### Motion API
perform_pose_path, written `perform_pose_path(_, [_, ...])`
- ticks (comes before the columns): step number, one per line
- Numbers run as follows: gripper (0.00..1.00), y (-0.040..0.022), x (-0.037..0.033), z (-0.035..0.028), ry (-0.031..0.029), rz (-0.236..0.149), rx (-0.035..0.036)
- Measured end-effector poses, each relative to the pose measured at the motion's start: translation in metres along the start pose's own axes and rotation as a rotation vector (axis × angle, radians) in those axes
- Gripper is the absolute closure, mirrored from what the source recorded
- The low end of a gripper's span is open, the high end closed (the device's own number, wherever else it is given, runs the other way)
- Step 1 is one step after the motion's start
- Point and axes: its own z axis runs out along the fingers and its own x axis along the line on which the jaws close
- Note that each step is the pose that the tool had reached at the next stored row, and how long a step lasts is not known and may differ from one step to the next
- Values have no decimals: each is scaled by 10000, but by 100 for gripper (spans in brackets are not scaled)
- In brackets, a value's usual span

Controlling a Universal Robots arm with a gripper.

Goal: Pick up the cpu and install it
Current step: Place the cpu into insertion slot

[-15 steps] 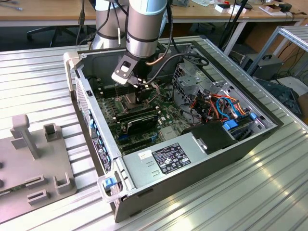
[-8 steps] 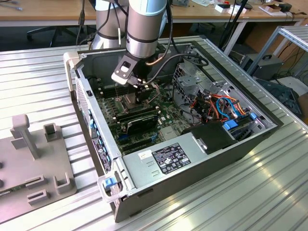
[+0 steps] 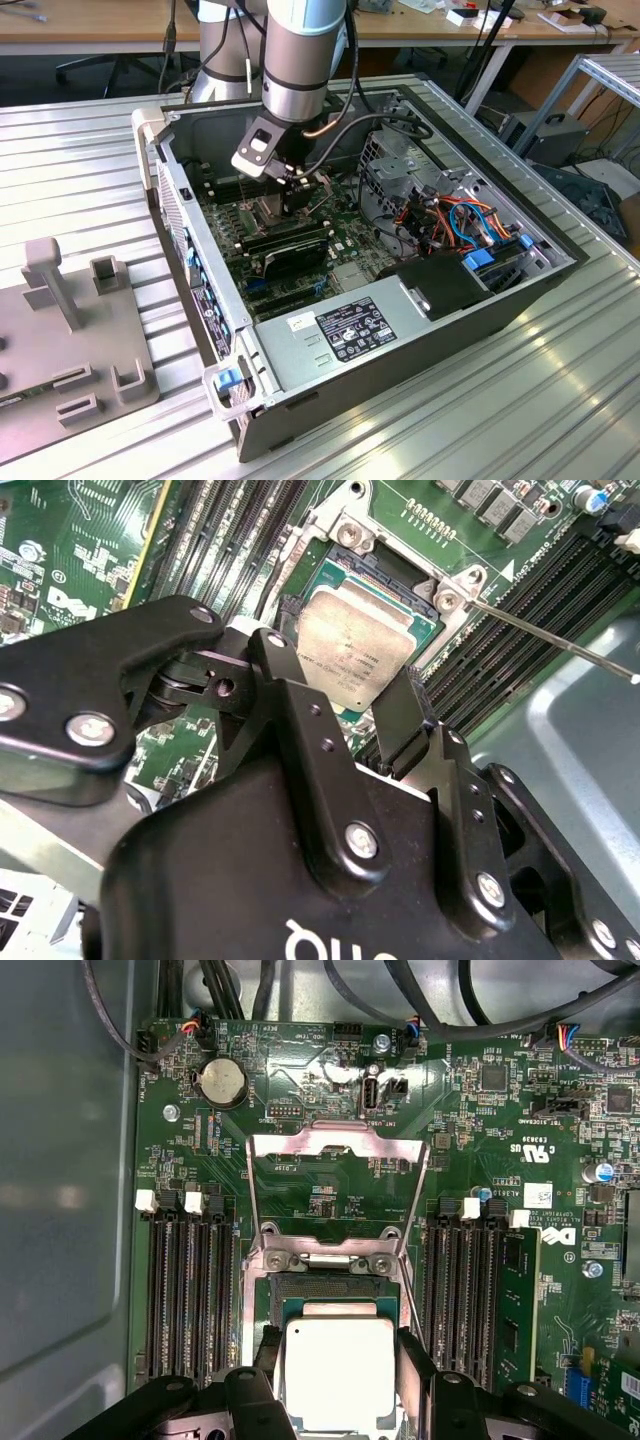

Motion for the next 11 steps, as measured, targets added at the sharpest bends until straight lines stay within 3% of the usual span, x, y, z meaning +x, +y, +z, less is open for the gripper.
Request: perform_pose_path(11, [45, -1, 0, 14, -1, 0, 0])
